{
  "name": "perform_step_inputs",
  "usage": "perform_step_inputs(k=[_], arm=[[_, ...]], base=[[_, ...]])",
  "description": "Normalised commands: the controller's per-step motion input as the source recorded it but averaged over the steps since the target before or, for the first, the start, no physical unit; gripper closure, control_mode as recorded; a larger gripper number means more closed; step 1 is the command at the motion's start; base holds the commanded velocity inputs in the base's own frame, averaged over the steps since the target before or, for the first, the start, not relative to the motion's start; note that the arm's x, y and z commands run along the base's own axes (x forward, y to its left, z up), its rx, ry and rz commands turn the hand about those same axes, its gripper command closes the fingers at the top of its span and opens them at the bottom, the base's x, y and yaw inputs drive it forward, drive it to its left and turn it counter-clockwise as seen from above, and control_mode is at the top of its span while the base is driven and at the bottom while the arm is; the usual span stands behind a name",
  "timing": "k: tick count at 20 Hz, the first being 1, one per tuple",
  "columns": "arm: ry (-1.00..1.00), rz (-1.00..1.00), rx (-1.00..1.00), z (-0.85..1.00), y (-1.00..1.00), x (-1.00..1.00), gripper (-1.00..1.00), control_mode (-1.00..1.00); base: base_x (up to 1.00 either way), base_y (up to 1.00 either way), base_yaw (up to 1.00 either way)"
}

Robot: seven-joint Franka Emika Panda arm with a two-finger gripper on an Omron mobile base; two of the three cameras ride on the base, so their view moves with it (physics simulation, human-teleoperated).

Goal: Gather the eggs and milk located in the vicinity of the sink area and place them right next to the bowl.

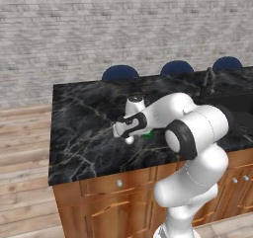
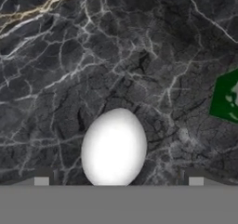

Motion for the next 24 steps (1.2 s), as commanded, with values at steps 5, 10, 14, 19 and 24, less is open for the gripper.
perform_step_inputs(k=[5, 10, 14, 19, 24], arm=[[-0.01, 0.00, 0.00, -0.19, 0.00, 0.01, -1.00, -1.00], [-0.01, 0.00, 0.00, -0.19, 0.03, 0.11, -1.00, -1.00], [-0.02, 0.00, 0.00, -0.19, 0.07, 0.18, -1.00, -1.00], [-0.01, 0.00, 0.00, -0.20, 0.08, 0.10, -1.00, -1.00], [0.00, 0.00, 0.00, -0.22, 0.11, 0.04, 1.00, -1.00]], base=[[0.00, 0.00, 0.00], [0.00, 0.00, 0.00], [0.00, 0.00, 0.00], [0.00, 0.00, 0.00], [0.00, 0.00, 0.00]])
